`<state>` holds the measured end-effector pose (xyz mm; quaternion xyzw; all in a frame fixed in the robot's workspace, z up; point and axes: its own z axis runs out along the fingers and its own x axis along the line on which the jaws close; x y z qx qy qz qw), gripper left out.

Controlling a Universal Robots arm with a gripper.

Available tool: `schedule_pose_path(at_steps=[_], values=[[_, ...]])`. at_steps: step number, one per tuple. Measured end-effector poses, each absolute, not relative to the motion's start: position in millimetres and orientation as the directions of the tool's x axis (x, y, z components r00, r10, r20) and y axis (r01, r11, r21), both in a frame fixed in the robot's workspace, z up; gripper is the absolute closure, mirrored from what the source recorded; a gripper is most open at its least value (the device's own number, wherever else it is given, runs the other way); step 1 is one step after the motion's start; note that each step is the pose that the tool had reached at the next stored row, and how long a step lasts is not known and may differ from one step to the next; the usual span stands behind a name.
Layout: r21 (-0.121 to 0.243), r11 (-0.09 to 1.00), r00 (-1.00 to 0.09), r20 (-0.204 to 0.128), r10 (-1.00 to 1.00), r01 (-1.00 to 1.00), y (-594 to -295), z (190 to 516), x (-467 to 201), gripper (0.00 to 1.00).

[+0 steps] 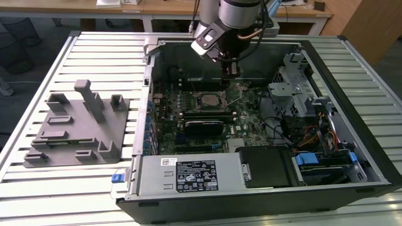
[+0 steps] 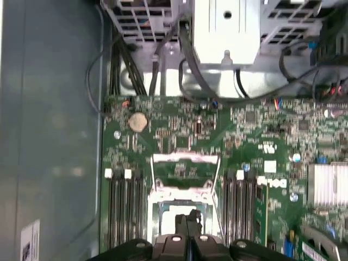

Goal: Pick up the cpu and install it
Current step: 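Close the cpu cover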

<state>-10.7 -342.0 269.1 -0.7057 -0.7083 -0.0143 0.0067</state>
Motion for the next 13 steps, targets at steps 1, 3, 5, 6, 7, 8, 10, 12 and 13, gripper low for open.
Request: schedule_pose_path(at_steps=[1, 3, 5, 6, 7, 8, 10, 12, 13], values=[[0.011, 0.005, -0.006, 0.030, 1.000, 1.000, -342, 269, -9, 0.89], [0.011, 0.015, -0.015, 0.029, 0.999, 1.000, -342, 268, -8, 0.89], [0.011, 0.024, -0.024, 0.030, 0.999, 1.000, -342, 268, -7, 0.89], [0.011, 0.026, -0.026, 0.030, 0.999, 1.000, -342, 267, -5, 0.89], [0.011, 0.026, -0.027, 0.030, 0.999, 1.000, -342, 267, -3, 0.89], [0.011, 0.027, -0.027, 0.030, 0.999, 1.000, -342, 266, -1, 0.89], [0.011, 0.027, -0.027, 0.030, 0.999, 1.000, -342, 266, 2, 0.89], [0.011, 0.027, -0.027, 0.029, 0.999, 1.000, -342, 265, 5, 0.89], [0.011, 0.027, -0.027, 0.029, 0.999, 1.000, -342, 265, 6, 0.89]])
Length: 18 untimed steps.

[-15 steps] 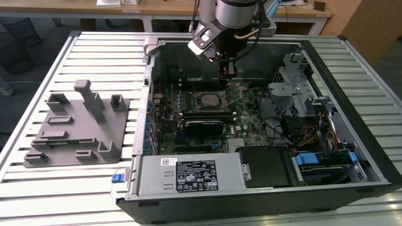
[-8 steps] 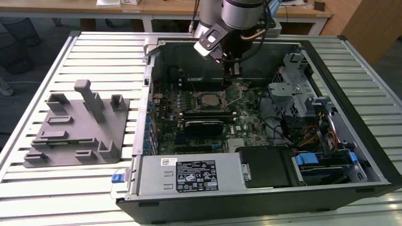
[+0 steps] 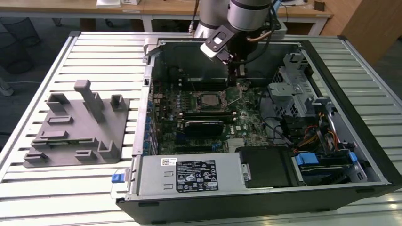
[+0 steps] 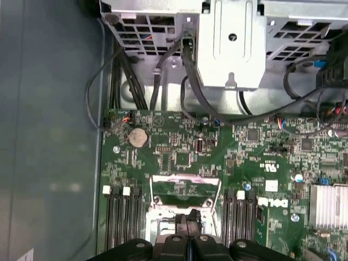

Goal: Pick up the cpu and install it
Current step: 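Close the cpu cover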

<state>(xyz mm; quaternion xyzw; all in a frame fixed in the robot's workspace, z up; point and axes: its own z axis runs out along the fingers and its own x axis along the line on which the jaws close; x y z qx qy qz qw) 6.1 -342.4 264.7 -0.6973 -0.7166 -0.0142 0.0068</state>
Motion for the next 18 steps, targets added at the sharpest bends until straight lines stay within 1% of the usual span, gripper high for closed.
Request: schedule_pose_path(at_steps=[18], values=[[0.011, 0.027, -0.027, 0.029, 0.999, 1.000, -342, 261, 22, 0.89]])
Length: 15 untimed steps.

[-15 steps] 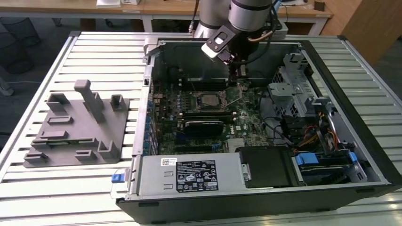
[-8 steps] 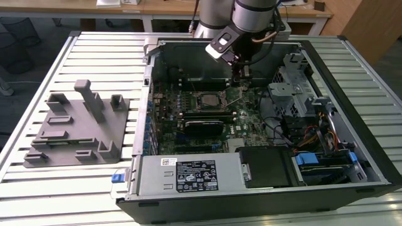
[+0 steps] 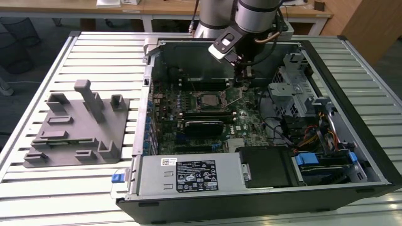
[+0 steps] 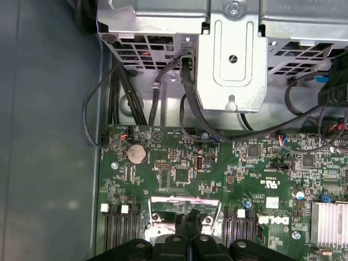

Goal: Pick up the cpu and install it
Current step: 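Close the cpu cover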

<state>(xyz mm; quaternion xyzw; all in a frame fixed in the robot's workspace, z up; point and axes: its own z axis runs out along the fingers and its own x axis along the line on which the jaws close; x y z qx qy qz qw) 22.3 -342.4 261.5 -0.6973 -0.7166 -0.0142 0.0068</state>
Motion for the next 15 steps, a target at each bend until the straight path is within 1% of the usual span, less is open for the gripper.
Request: schedule_pose_path(at_steps=[15], values=[[0.011, 0.027, -0.027, 0.030, 0.999, 1.000, -342.3, 261.2, 24.9, 0.89]])
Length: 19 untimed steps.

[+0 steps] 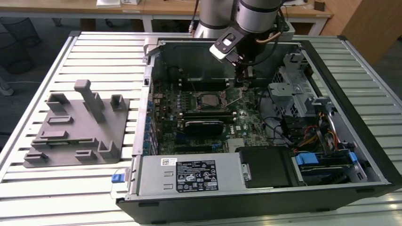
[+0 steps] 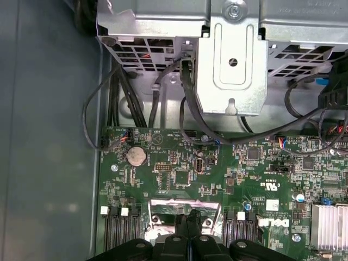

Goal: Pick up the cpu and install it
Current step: 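Close the cpu cover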

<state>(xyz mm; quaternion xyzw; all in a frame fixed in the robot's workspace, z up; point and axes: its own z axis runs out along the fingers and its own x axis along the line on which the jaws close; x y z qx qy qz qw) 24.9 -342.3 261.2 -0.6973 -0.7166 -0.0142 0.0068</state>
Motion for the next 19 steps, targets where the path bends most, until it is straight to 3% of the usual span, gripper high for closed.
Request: schedule_pose_path(at_steps=[19], values=[[0.011, 0.027, -0.027, 0.030, 0.999, 1.000, -342.4, 261.1, 34.9, 0.89]])
